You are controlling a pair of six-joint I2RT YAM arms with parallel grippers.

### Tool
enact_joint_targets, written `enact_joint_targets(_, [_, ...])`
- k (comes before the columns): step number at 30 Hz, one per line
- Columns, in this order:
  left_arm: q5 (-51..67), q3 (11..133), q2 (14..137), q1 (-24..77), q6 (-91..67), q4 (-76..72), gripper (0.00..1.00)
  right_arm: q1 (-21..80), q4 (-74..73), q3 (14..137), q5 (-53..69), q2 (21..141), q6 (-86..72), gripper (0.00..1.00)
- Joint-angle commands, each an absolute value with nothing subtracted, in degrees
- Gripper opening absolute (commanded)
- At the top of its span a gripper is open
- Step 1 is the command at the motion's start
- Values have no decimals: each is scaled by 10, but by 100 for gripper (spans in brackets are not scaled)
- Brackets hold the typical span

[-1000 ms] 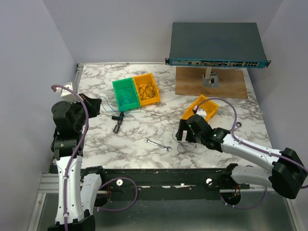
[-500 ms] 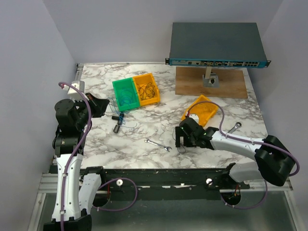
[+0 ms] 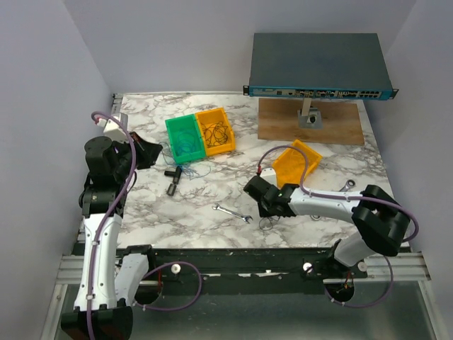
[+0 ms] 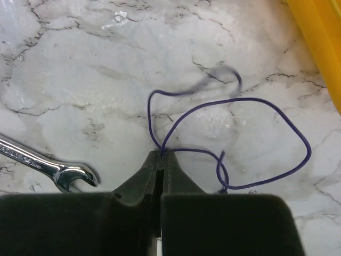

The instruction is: Untangle the cables

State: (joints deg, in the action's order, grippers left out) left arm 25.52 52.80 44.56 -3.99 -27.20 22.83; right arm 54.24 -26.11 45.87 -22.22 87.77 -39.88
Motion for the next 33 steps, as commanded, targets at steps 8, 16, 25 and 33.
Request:
enact_joint_targets(8, [216, 721, 585, -37, -275, 314, 0, 543, -226, 470, -169, 776, -338, 1])
enact_joint_targets(16, [163, 755, 665, -36, -350, 256, 0, 542, -217, 509, -160, 742, -309, 1])
enact_joint_targets(25, [30, 770, 786, -26, -365, 173, 0, 542, -193, 581, -167, 716, -266, 1])
enact_joint_targets(33, [5, 806, 926, 15, -357, 174, 0, 539, -189, 704, -194, 780, -231, 1])
